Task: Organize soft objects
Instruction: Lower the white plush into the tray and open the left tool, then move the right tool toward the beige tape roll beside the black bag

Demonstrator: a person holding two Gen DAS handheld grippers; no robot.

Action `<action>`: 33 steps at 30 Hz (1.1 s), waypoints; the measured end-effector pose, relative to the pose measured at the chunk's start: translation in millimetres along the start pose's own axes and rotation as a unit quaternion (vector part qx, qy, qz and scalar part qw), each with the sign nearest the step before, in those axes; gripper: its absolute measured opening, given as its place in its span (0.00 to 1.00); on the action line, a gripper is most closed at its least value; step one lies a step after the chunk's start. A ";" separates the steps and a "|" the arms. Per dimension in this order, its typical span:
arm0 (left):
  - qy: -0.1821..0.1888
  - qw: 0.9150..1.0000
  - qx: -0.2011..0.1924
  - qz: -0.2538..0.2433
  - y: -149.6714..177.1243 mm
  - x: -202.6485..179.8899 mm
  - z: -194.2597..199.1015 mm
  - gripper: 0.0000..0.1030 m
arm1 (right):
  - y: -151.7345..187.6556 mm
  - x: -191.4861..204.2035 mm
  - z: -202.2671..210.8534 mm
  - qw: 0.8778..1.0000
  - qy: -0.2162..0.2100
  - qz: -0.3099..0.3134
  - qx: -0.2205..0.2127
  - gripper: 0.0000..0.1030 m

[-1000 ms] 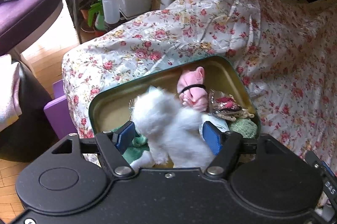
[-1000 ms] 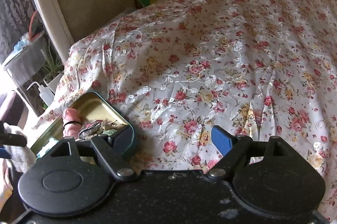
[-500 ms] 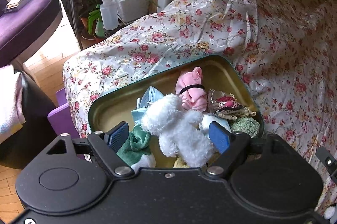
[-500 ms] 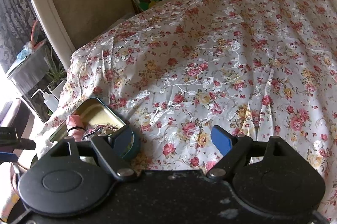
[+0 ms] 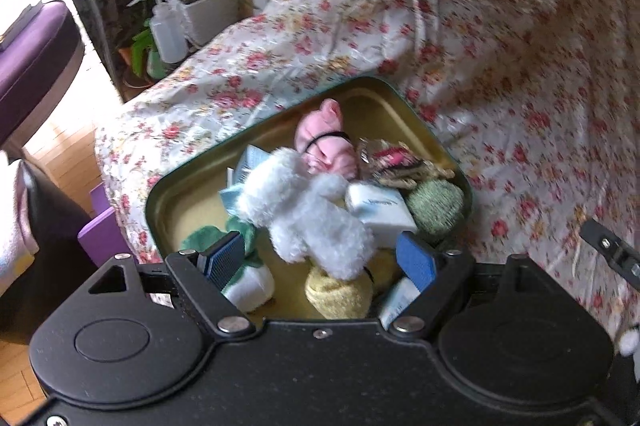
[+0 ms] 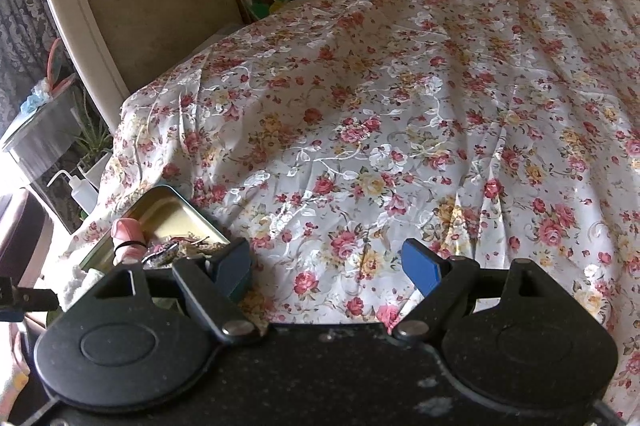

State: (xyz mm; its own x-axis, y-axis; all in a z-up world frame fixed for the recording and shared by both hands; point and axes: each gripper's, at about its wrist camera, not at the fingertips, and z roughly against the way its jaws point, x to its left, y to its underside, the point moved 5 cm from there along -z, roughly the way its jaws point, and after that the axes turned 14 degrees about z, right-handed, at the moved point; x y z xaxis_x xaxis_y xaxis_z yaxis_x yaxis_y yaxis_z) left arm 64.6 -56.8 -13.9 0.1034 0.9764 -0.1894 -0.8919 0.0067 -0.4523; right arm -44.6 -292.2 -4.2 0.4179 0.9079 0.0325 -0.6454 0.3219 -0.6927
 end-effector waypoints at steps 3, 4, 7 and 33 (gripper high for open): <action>0.009 1.000 0.011 -0.013 8.7 -4.6 0.1 0.77 | 5.7 -2.9 1.5 1.000 0.004 -0.002 0.004 0.80; 0.011 1.000 0.014 -0.016 11.2 -5.8 0.1 0.77 | 7.8 -3.9 1.9 1.000 0.005 -0.003 0.006 0.80; 0.022 0.999 0.026 -0.024 18.7 -9.5 0.8 0.77 | 16.7 -7.4 4.3 1.000 0.011 -0.005 0.014 0.80; 0.071 0.997 0.017 -0.007 14.3 3.6 31.7 0.77 | 62.5 116.3 -1.9 0.987 -0.012 0.156 0.033 0.80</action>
State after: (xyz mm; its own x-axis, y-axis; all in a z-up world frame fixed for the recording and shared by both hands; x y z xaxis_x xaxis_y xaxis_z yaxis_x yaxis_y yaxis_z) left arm 38.2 -46.3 6.6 0.1749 0.9356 -0.3068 -0.9043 0.0294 -0.4259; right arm -35.1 -167.0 -45.1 0.1776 0.9714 -0.1578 -0.7812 0.0417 -0.6228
